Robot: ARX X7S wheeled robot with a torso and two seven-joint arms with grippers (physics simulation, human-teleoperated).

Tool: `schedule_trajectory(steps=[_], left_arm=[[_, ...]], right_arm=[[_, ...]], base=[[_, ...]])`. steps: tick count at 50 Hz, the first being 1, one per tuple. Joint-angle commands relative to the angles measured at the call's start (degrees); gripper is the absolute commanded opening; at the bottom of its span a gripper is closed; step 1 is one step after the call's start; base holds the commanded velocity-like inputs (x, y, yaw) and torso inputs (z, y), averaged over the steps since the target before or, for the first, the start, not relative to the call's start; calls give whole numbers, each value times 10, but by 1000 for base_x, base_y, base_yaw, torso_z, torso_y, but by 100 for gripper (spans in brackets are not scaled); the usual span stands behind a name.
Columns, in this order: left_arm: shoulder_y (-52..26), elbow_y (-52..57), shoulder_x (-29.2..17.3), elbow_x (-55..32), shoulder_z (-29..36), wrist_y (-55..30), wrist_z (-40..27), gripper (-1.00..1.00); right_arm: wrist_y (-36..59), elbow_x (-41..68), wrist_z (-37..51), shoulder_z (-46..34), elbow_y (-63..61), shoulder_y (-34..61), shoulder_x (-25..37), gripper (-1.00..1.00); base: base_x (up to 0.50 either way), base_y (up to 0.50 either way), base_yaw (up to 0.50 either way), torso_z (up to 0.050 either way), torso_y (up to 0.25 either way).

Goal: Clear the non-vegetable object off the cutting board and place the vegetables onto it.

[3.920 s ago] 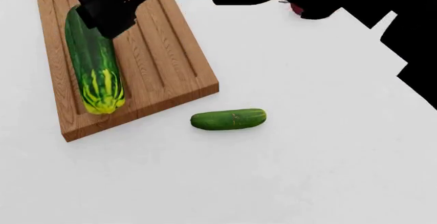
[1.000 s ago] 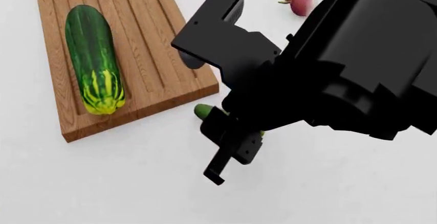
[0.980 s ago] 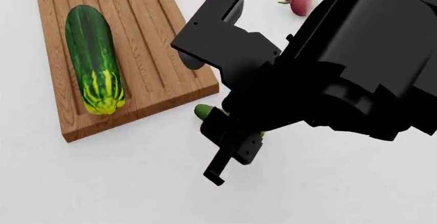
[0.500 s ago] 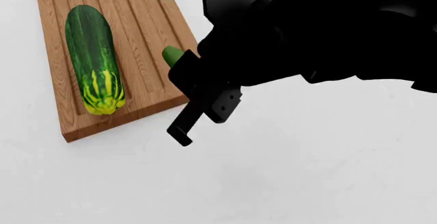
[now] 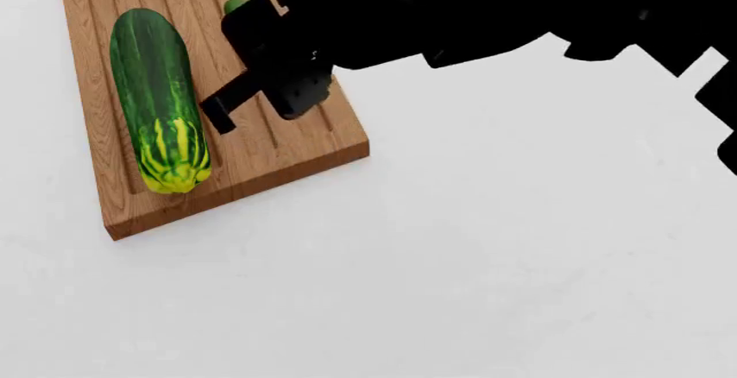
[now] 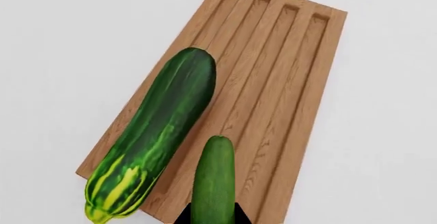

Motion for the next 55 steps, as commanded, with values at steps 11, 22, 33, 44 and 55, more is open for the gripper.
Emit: schedule_trajectory(steps=[11, 22, 33, 44, 55], left_arm=[[2, 4, -10, -9, -8, -3, -5, 100], [-7, 3, -10, -13, -3, -8, -10, 100], [5, 7, -14, -17, -9, -6, -12, 100], [8, 10, -19, -21, -13, -7, -16, 100], [8, 13, -21, -28, -17, -10, -21, 100]], right_arm=[[-89, -100, -140, -39, 260, -42, -141, -100], [-148, -126, -165, -44, 334, -96, -183, -100], [-164, -136, -160, -49, 349, -148, -195, -100], [-173, -159, -157, -60, 350, -170, -196, -100], [-171, -169, -156, -54, 352, -161, -195, 100]], base=[[0, 0, 0, 0, 0], [0, 0, 0, 0, 0], [0, 0, 0, 0, 0], [0, 0, 0, 0, 0], [0, 0, 0, 0, -1]])
